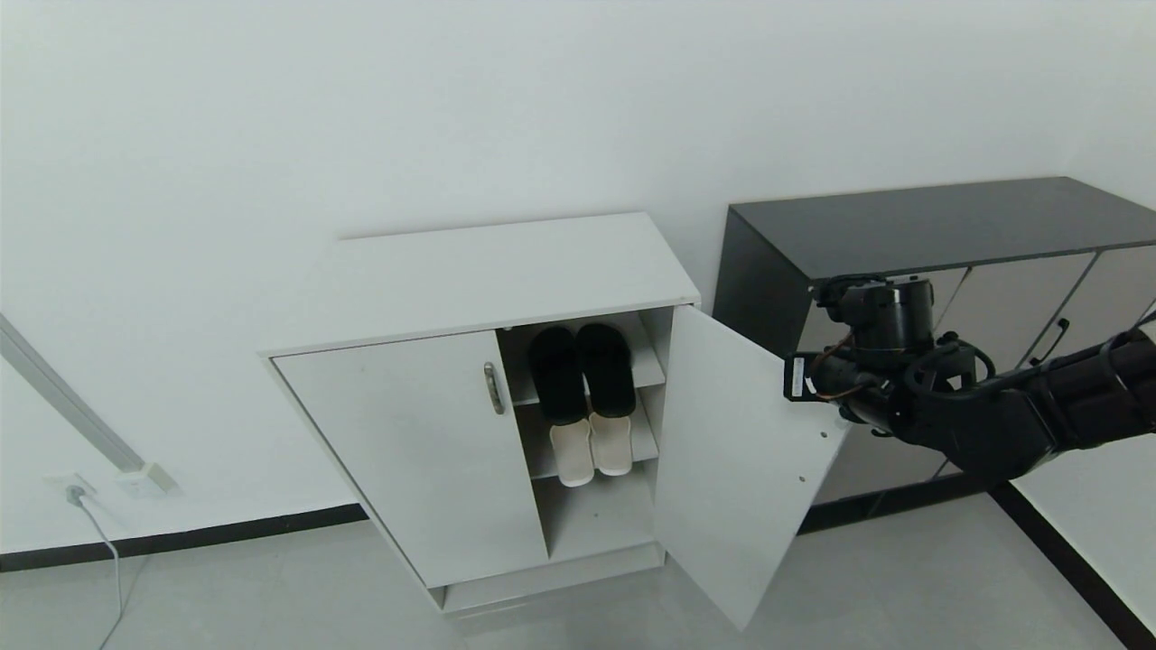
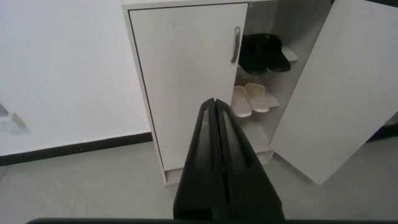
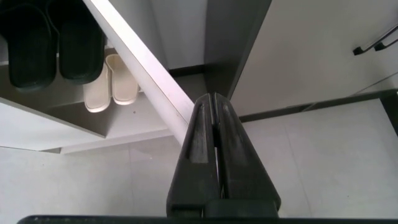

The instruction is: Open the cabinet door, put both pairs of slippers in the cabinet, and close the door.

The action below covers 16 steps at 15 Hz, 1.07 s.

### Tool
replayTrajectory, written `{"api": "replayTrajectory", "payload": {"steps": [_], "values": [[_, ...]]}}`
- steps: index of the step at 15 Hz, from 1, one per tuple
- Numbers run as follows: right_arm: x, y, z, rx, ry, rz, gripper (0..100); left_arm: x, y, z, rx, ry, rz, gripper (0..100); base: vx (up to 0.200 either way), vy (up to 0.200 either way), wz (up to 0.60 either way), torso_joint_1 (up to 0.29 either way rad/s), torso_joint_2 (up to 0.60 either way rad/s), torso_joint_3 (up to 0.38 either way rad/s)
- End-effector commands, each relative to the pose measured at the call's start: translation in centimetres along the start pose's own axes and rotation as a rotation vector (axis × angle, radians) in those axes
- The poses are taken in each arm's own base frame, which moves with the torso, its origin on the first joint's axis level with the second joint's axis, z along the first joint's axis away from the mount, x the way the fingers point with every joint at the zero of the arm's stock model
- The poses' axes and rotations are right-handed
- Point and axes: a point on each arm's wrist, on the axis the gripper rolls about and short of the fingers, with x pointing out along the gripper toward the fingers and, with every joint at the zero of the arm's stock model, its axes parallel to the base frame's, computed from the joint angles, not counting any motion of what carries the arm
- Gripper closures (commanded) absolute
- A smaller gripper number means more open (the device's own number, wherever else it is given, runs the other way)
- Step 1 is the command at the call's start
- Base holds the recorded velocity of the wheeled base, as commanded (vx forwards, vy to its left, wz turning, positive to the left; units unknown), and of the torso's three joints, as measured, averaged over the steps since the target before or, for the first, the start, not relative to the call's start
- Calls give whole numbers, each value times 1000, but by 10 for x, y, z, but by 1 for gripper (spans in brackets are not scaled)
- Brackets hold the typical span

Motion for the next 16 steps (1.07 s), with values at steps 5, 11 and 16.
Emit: {"api": "replayTrajectory", "payload": {"steps": [5,11,16], "values": [[-12,13,-3,-16,7,42,100,0,0,0,0,0,1,100,0,0,0,0,0,0],[-60,58,-19,-72,27,207,100,0,0,0,0,2,1,100,0,0,0,0,0,0],[-86,73,-28,-104,34,279,100,0,0,0,0,0,1,100,0,0,0,0,0,0]]}}
